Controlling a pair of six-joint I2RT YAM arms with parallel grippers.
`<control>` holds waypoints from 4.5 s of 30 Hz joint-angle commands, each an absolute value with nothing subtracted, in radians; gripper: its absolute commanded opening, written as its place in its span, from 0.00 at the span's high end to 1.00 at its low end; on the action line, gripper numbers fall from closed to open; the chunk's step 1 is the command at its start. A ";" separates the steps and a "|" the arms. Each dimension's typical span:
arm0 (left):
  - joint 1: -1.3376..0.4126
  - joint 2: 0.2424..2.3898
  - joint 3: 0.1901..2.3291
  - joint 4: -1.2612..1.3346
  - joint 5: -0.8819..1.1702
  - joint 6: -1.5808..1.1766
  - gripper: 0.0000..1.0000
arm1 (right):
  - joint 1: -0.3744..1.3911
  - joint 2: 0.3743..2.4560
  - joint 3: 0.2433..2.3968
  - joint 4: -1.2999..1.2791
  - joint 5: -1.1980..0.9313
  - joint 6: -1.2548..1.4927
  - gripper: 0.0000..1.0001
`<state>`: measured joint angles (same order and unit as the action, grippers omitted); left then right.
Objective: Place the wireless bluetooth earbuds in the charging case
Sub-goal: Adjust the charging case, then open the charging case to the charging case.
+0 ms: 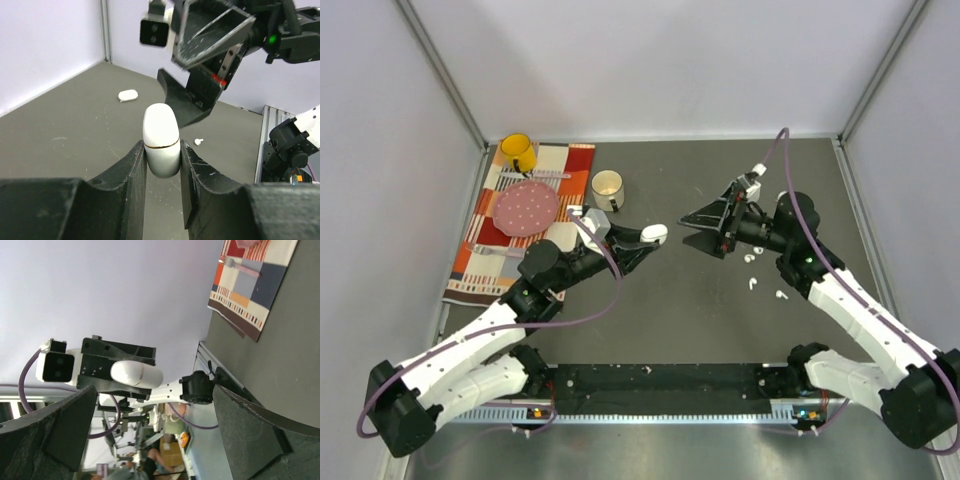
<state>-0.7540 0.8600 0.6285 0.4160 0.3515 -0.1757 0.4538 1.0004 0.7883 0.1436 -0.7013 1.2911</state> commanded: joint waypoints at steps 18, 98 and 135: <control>-0.755 0.943 0.603 0.646 0.394 -0.109 1.00 | 0.586 1.152 0.758 0.423 -0.657 1.640 0.25; -0.755 0.999 0.574 0.722 0.344 -0.270 1.00 | 0.600 1.097 0.765 0.343 -0.634 1.472 0.15; -0.755 1.048 0.294 1.450 0.503 -0.274 1.00 | 0.721 1.000 1.051 -0.287 -0.491 0.474 0.12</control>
